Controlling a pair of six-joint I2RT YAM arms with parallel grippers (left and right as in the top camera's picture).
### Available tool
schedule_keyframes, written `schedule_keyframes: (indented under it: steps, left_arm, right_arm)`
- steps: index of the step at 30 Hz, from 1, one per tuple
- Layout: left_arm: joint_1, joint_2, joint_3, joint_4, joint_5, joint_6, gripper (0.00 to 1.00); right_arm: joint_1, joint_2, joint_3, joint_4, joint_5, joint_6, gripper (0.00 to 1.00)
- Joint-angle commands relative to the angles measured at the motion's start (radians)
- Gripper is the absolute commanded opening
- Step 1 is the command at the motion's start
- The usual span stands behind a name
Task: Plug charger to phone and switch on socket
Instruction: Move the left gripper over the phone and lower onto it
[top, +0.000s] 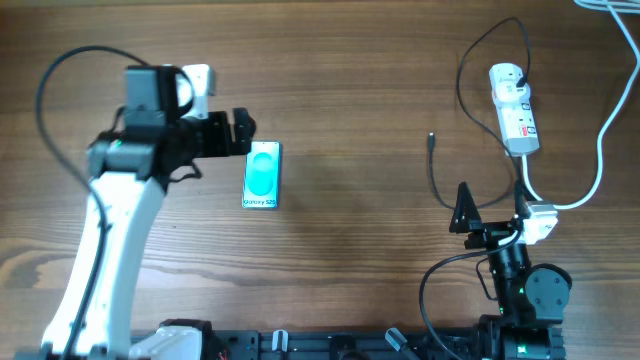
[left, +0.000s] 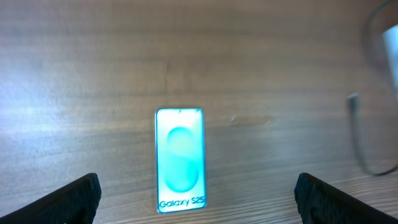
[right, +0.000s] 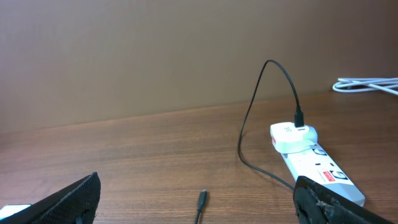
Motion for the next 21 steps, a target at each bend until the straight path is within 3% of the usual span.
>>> schedule_keyframes:
  steps: [1,6,11,21]
  left_arm:
    - [-0.121,0.122,0.014,-0.002,-0.192,-0.025,1.0]
    - [-0.248,0.258,0.014,0.001,-0.426,-0.135,1.0]
    - [-0.277,0.369,0.014,0.021,-0.424,-0.209,1.0]
    - [-0.277,0.486,0.004,0.057,-0.365,-0.185,1.0]
  right_arm:
    - [-0.001,-0.008,-0.001,0.003,0.013,-0.018,1.0]
    - [-0.001,-0.008,-0.001,0.003,0.013,-0.018,1.0]
    - [-0.001,-0.008,-0.001,0.003,0.013,-0.019,1.0]
    - [-0.001,-0.008,-0.001,0.003,0.013,-0.019,1.0]
